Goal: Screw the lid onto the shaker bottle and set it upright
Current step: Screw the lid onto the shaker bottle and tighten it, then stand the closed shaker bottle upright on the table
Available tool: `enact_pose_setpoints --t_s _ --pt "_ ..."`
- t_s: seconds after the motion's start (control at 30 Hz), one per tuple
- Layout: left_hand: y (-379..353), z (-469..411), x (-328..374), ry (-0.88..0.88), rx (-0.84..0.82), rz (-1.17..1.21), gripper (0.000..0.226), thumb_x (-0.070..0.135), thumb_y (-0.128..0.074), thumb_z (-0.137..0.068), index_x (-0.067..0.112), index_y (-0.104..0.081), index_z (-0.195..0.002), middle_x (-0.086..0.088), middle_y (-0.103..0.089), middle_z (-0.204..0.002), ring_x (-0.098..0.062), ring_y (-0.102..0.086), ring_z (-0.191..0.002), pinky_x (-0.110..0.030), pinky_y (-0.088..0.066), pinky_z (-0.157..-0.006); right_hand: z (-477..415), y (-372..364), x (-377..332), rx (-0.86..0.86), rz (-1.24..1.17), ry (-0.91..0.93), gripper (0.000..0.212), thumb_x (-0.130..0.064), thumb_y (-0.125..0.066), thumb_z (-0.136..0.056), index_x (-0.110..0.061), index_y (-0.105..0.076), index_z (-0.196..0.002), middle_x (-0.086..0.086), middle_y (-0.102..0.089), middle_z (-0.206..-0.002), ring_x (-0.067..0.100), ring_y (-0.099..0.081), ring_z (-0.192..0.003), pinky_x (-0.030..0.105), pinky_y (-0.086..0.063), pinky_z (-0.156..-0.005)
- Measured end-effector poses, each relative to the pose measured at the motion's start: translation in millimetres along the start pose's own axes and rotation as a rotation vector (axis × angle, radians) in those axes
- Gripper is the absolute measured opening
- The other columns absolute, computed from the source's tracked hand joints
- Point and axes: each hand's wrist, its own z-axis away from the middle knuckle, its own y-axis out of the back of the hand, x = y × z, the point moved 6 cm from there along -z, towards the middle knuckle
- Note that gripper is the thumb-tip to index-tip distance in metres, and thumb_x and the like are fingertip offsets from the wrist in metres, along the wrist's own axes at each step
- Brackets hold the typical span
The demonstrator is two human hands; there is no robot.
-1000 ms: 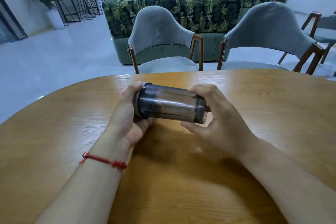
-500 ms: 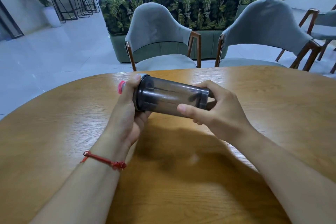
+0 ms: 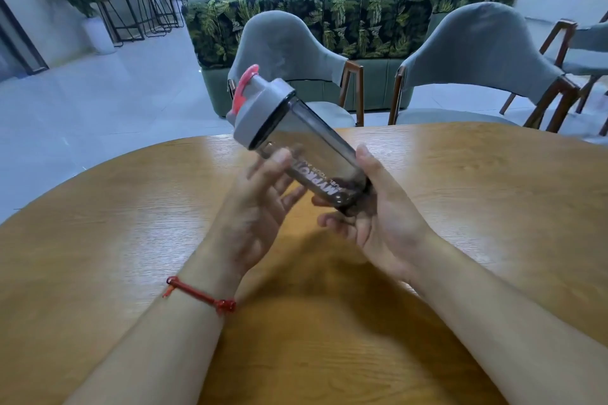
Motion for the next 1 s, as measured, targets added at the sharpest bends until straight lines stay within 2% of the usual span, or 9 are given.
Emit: enact_pose_setpoints --t_s 0.13,0.27,0.4,0.5,0.57,0.7,0.77,0.87,1.0 --pt "0.3 1.1 -7.8 -0.015 0.048 -0.183 0.059 0.020 -0.075 -0.098 0.001 -0.054 -0.150 -0.026 -0.072 -0.138 -0.038 -0.072 -0.127 -0.058 -0.059 -0.104 -3.1 -5.3 20.1 0.017 0.316 -0.012 0.058 -0.067 -0.056 -0.102 -0.025 -0.065 -0.141 0.002 -0.081 -0.119 0.024 -0.078 -0.107 0.038 -0.063 -0.090" --pt "21.6 -0.8 -2.2 -0.058 0.196 -0.394 0.071 0.019 -0.093 -0.080 0.017 -0.062 -0.144 -0.014 -0.076 -0.133 -0.030 -0.074 -0.124 -0.056 -0.060 -0.105 -4.9 -7.1 5.5 0.146 0.801 0.300 0.065 -0.040 -0.070 -0.105 -0.050 -0.040 -0.161 -0.014 -0.055 -0.156 0.009 -0.057 -0.138 0.035 -0.052 -0.111" --pt "32.2 -1.1 3.5 -0.077 0.279 -0.360 0.071 0.011 -0.091 -0.077 0.025 -0.061 -0.140 0.000 -0.076 -0.127 -0.041 -0.074 -0.121 -0.068 -0.063 -0.093 -20.1 -44.1 13.5 0.015 0.708 0.339 0.067 -0.034 -0.067 -0.103 -0.055 -0.040 -0.162 -0.017 -0.054 -0.161 0.014 -0.055 -0.145 0.046 -0.057 -0.112" --pt "49.9 -3.8 14.1 -0.106 0.375 -0.285 0.059 0.000 -0.078 -0.083 0.020 -0.056 -0.134 0.005 -0.074 -0.117 -0.051 -0.072 -0.116 -0.074 -0.062 -0.085 -39.6 -75.6 20.6 -0.027 0.681 0.344 0.069 -0.015 -0.063 -0.104 -0.048 -0.043 -0.162 -0.021 -0.058 -0.148 0.001 -0.059 -0.134 0.026 -0.060 -0.099" --pt "70.0 -5.0 23.1 -0.112 0.442 -0.237 0.054 0.010 -0.068 -0.082 0.017 -0.053 -0.134 -0.010 -0.072 -0.118 -0.053 -0.071 -0.111 -0.069 -0.064 -0.084 -54.1 -97.4 25.2 -0.050 0.637 0.323 0.073 0.002 -0.059 -0.101 -0.046 -0.045 -0.155 -0.027 -0.061 -0.130 -0.018 -0.065 -0.108 0.014 -0.058 -0.083" --pt "114.0 -1.3 49.1 -0.160 0.644 -0.171 0.040 0.019 -0.052 -0.080 0.014 -0.051 -0.120 -0.009 -0.056 -0.090 -0.027 -0.058 -0.081 -0.041 -0.050 -0.068 -91.0 -150.1 42.6 -0.112 0.588 0.258 0.083 0.011 -0.058 -0.093 -0.025 -0.040 -0.166 -0.020 -0.063 -0.122 -0.024 -0.067 -0.085 0.015 -0.058 -0.077" --pt "133.2 -1.7 55.3 -0.161 0.710 -0.165 0.039 0.017 -0.052 -0.081 0.023 -0.056 -0.119 -0.016 -0.067 -0.107 -0.029 -0.068 -0.090 -0.046 -0.059 -0.074 -108.7 -171.9 55.0 -0.118 0.575 0.256 0.084 0.008 -0.060 -0.094 -0.024 -0.037 -0.169 -0.018 -0.062 -0.130 -0.024 -0.068 -0.088 0.016 -0.059 -0.080" --pt "146.1 -1.0 55.7 -0.151 0.795 -0.246 0.044 0.032 -0.054 -0.083 0.042 -0.065 -0.124 -0.011 -0.070 -0.136 -0.036 -0.071 -0.122 -0.061 -0.059 -0.103 -125.9 -184.3 65.8 -0.102 0.541 0.248 0.077 0.006 -0.059 -0.100 -0.029 -0.040 -0.166 -0.032 -0.060 -0.123 -0.013 -0.071 -0.096 0.034 -0.063 -0.100" --pt "177.3 2.5 58.1 -0.106 0.926 -0.351 0.061 0.047 -0.049 -0.079 0.046 -0.067 -0.138 -0.007 -0.064 -0.141 -0.033 -0.065 -0.129 -0.059 -0.053 -0.110 -146.8 -208.0 83.3 -0.106 0.581 0.252 0.071 -0.001 -0.062 -0.100 -0.031 -0.044 -0.163 -0.029 -0.063 -0.120 0.008 -0.070 -0.116 0.041 -0.053 -0.115"
